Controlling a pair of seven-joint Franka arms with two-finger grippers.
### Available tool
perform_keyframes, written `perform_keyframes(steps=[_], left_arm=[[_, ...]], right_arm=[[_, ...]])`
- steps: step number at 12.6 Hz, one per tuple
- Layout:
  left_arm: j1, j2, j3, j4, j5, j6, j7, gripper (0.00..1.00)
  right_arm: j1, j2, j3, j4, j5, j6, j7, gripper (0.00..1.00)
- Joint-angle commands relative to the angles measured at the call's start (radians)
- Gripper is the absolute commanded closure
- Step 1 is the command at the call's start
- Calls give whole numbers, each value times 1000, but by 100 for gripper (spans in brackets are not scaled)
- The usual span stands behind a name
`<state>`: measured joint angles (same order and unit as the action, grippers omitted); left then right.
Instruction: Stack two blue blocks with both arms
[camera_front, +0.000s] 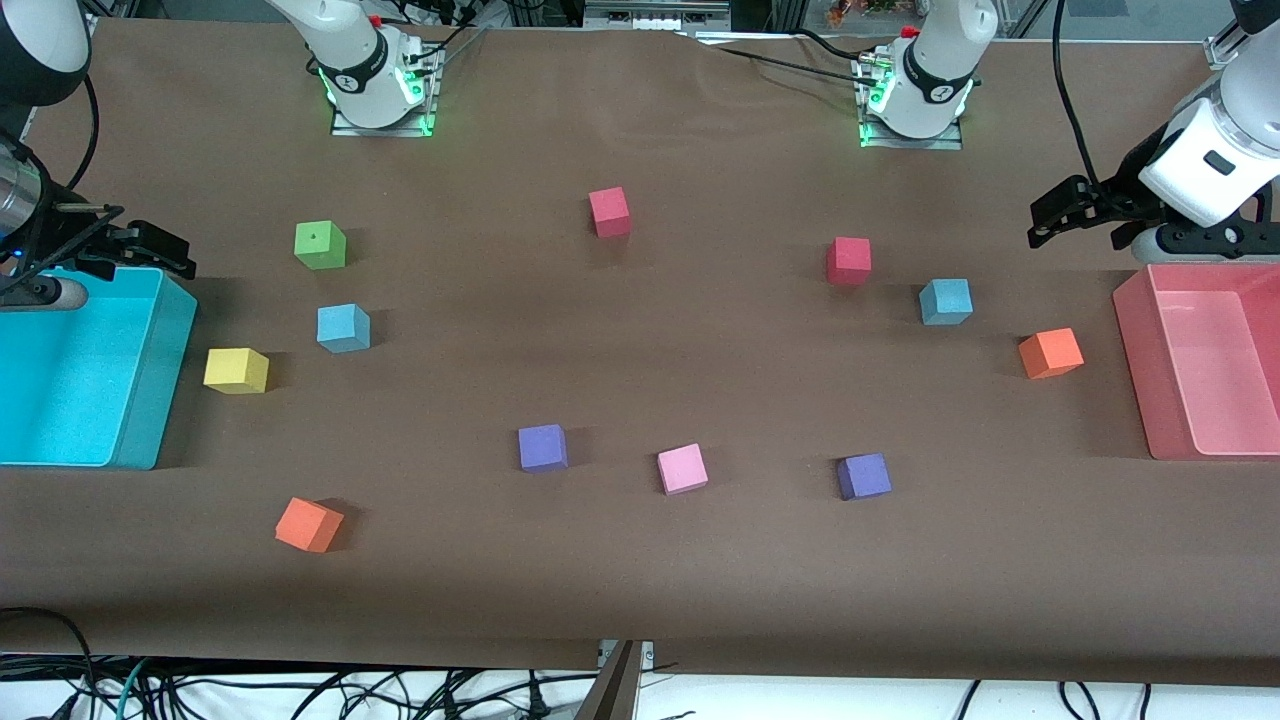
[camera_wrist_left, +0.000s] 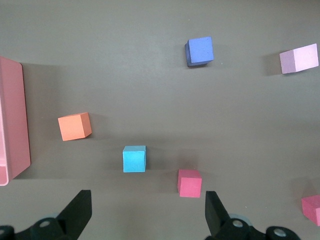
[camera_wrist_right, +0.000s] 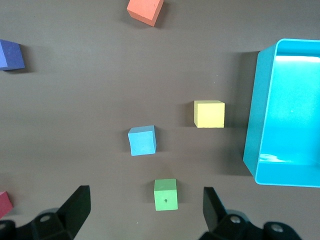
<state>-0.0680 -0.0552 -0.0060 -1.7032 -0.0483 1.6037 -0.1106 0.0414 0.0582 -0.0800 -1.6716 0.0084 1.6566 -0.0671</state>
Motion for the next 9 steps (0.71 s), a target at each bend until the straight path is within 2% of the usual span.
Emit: perform_keyframes(steps=[1, 9], left_arm=[[0, 14, -5, 31, 7, -21, -3, 0], [-6, 14, -5, 31, 8, -21, -3, 0]], right_arm=[[-15, -28, 31, -23, 8, 3, 22, 1], [-8, -8, 37, 13, 2, 9, 21, 1]])
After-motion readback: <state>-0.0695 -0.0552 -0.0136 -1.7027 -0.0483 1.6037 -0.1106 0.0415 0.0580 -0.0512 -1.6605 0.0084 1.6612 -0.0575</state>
